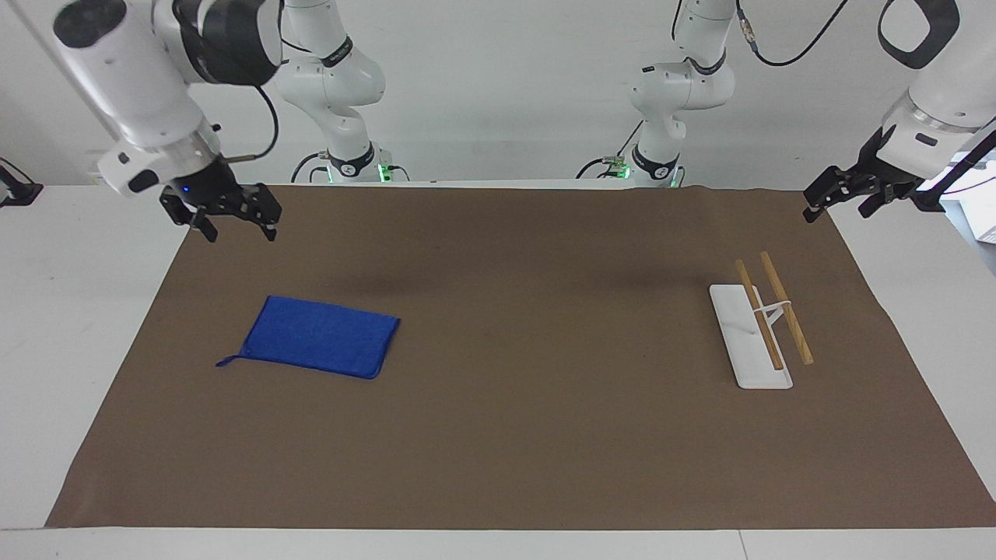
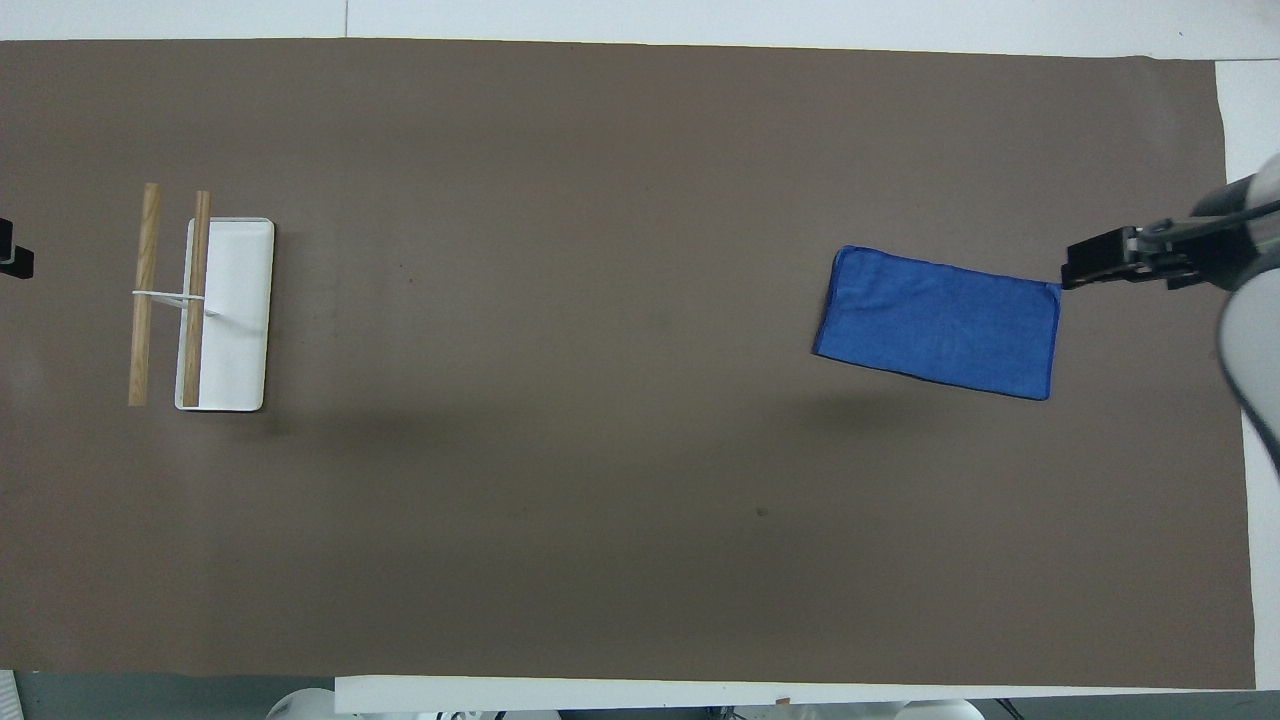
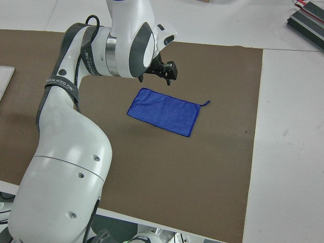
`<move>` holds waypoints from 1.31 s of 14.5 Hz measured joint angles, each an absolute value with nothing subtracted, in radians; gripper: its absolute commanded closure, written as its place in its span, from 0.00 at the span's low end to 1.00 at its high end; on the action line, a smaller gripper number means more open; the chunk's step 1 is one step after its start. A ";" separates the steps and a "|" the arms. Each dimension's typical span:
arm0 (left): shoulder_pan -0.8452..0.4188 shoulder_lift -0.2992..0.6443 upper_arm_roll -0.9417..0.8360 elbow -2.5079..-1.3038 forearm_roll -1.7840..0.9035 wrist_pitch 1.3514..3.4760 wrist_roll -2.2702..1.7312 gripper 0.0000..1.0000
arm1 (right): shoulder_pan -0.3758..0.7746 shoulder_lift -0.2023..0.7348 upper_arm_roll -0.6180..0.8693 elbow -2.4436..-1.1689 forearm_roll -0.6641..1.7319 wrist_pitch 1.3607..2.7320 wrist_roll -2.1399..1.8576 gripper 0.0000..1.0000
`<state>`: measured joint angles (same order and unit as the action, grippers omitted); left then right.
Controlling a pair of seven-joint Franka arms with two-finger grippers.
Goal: Right arm passes towel to left arm to hang
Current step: 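Lower the right gripper onto the blue towel's edge and close it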
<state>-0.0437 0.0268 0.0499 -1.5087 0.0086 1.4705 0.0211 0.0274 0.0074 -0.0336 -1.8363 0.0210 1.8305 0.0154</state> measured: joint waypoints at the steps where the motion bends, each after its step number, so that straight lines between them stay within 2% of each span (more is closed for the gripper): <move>1: -0.044 0.027 0.050 -1.509 0.009 1.471 0.021 0.00 | 0.049 0.037 -0.033 -1.885 0.021 1.907 0.038 0.01; 5: -0.044 0.027 0.050 -1.509 0.009 1.471 0.021 0.00 | 0.098 0.143 -0.033 -2.036 0.021 2.164 0.069 0.07; 10: -0.044 0.027 0.050 -1.509 0.009 1.471 0.021 0.00 | 0.096 0.201 -0.039 -2.116 0.021 2.300 0.069 0.11; 19: -0.044 0.027 0.050 -1.509 0.009 1.471 0.021 0.00 | 0.091 0.229 -0.040 -2.162 0.021 2.336 0.058 0.14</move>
